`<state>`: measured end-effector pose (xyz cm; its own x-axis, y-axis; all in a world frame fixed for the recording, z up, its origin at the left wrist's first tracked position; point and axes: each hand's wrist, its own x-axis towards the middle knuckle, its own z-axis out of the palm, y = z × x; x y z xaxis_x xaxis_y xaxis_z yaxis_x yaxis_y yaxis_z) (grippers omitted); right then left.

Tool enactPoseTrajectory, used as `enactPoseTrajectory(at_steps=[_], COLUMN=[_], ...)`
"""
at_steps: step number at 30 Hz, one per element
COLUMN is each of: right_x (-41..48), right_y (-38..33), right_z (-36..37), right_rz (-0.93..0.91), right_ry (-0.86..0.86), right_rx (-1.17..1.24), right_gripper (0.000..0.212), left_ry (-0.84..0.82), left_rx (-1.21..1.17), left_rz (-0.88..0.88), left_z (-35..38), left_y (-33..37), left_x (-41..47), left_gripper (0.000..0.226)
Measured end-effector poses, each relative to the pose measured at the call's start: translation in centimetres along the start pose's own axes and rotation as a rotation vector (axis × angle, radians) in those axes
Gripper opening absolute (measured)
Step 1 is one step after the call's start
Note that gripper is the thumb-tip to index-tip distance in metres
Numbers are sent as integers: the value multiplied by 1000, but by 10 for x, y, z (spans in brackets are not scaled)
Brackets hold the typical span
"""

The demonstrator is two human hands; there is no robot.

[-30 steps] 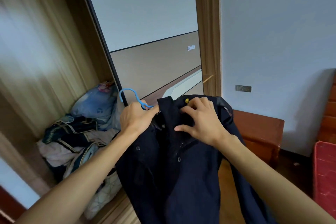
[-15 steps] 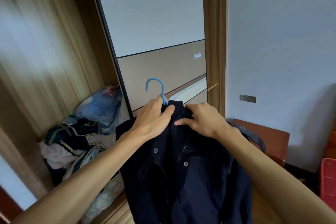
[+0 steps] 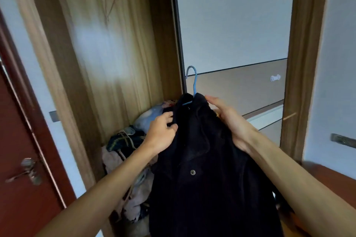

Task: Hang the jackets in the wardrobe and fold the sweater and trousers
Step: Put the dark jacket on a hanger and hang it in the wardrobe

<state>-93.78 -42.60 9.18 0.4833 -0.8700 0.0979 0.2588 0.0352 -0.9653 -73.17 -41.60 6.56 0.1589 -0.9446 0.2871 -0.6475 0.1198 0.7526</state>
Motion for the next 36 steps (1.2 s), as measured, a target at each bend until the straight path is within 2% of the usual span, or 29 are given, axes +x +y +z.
enactPoseTrajectory(at_steps=[2, 5, 9, 12, 15, 19, 22, 25, 28, 31, 34, 36], right_x=[29, 69, 109, 135, 167, 220, 258, 291, 330, 382, 423, 430], right_y=[-3, -16, -46, -75, -102, -137, -170, -209, -247, -276, -294, -297], right_z=[23, 56, 97, 123, 145, 173, 202, 234, 258, 276, 297, 308], right_rz=[-31, -117, -220, -321, -374, -426, -499, -602, -708, -777, -799, -791], right_ry=[-32, -4, -20, 28, 0, -32, -21, -16, -10, -61, -67, -70], right_rx=[-50, -250, -392, -407, -426, -355, -328, -371, -414, -403, -367, -345], right_gripper=[55, 64, 76, 74, 78, 96, 107, 99, 112, 132, 135, 137], left_ry=[44, 149, 195, 209, 288, 397, 506, 643, 781, 878, 879, 870], left_rx=[-109, -205, -220, -196, -168, -111, -130, -151, -112, -89, -87, -110], left_rz=[-51, -110, -36, 37, 96, 137, 164, 204, 192, 134, 165, 218], left_z=[-16, -49, -100, -131, -160, -199, -229, -264, -303, -336, -364, -379], left_y=[-4, -10, 3, 16, 28, 38, 48, 62, 72, 76, 79, 80], left_x=[21, 52, 75, 100, 130, 175, 205, 241, 278, 313, 344, 361], left_gripper=[47, 73, 88, 88, 84, 85, 78, 69, 67, 71, 82, 97])
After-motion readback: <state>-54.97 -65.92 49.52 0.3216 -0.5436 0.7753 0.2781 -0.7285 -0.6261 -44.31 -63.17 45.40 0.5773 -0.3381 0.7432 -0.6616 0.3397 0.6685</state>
